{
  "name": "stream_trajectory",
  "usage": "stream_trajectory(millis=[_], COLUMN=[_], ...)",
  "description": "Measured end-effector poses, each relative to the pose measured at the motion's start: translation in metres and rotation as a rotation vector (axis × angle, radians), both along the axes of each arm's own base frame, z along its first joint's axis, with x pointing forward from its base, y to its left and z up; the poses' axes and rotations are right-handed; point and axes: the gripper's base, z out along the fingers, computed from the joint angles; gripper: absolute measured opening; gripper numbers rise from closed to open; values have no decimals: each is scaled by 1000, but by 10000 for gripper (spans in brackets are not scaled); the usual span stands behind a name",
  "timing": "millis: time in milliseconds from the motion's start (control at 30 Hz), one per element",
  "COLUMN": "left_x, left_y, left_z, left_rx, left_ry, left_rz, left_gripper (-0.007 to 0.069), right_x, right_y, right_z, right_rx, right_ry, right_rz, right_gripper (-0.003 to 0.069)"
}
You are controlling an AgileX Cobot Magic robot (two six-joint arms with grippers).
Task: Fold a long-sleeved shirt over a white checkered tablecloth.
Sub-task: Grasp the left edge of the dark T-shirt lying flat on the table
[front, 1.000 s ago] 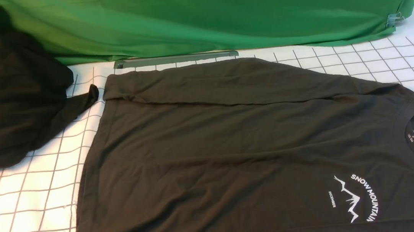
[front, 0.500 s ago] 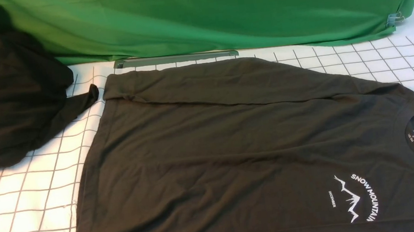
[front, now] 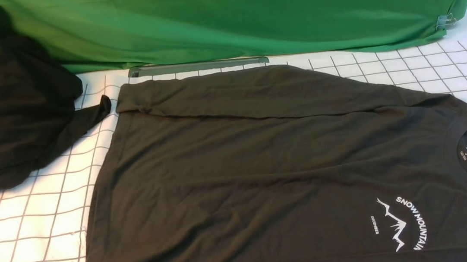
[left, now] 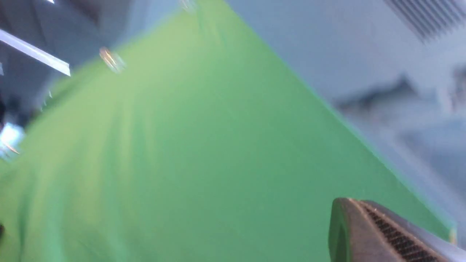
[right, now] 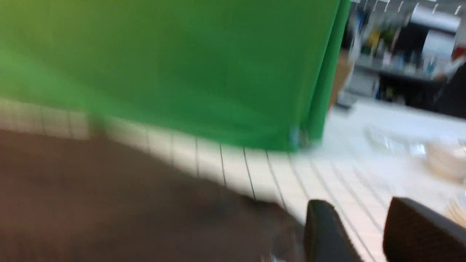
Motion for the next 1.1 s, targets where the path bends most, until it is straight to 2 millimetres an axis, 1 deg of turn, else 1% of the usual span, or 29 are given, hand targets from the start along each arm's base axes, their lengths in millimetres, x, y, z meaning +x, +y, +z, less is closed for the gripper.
stream_trajectory(millis=[33,67,100,133,167,200,233,267,300,367,400,433,467,500,567,600,633,667,700,733,767,800,833,867,933,967,1000,1100], left_x=[11,11,31,39,57,60,85,92,115,139,139,154,155,157,154,148,144,143,139,136,136,136,136,136,138,139,142,147], left_y=[-4,-4,-8,-9,-12,-12,-15,-16,-20,-24,-24,-28,-29,-33,-38,-46,-52,-51,-58,-64,-64,-69,-72,-72,-75,-75,-75,-72], left_z=[14,22,37,39,40,39,30,26,3,-29,-30,-69,-72,-90,-108,-119,-124,-125,-130,-133,-134,-137,-138,-138,-141,-142,-145,-150], left_rx=[63,72,179,234,308,322,427,438,509,549,555,567,574,590,625,675,703,708,746,775,786,825,833,835,839,838,841,837], left_ry=[154,161,387,469,641,670,905,965,1192,1428,1430,1619,1630,1699,1764,1798,1818,1821,1835,1836,1833,1804,1789,1779,1740,1730,1712,1719], left_rz=[-17,-18,-27,-28,-54,-60,-123,-144,-241,-370,-372,-490,-501,-548,-587,-614,-617,-614,-600,-576,-565,-522,-513,-509,-498,-492,-474,-434], left_gripper=[3,3,3,3,3,3,3,3,3,3,3,3,3,0,-5,-6,-7,-7,-7,-7,-7,-7,-7,-7,-3,-1,10,59], right_x=[-1,-1,-2,-3,-3,-3,-3,-3,-3,-3,-3,-3,-3,-4,-3,-3,-2,-3,-2,0,0,8,13,15,32,34,45,63], right_y=[0,0,0,0,0,0,0,0,0,0,0,0,0,0,0,0,1,1,2,3,4,8,9,10,17,19,24,35], right_z=[4,5,10,11,12,12,13,13,13,13,13,13,13,14,14,15,17,20,29,44,45,69,78,83,98,103,111,113], right_rx=[67,80,192,221,272,272,307,310,321,325,326,343,345,351,382,421,432,433,420,380,373,288,259,252,172,150,105,2], right_ry=[-47,-55,-112,-124,-139,-139,-147,-147,-148,-147,-147,-150,-150,-158,-157,-109,-69,-52,6,61,85,205,254,267,432,463,550,700], right_rz=[13,16,45,53,67,67,77,78,81,82,82,86,87,90,98,104,105,106,109,114,117,141,152,154,185,196,215,265], right_gripper=[239,239,239,239,239,239,239,239,239,239,239,239,239,238,221,178,141,119,64,34,28,13,11,11,11,11,11,11])
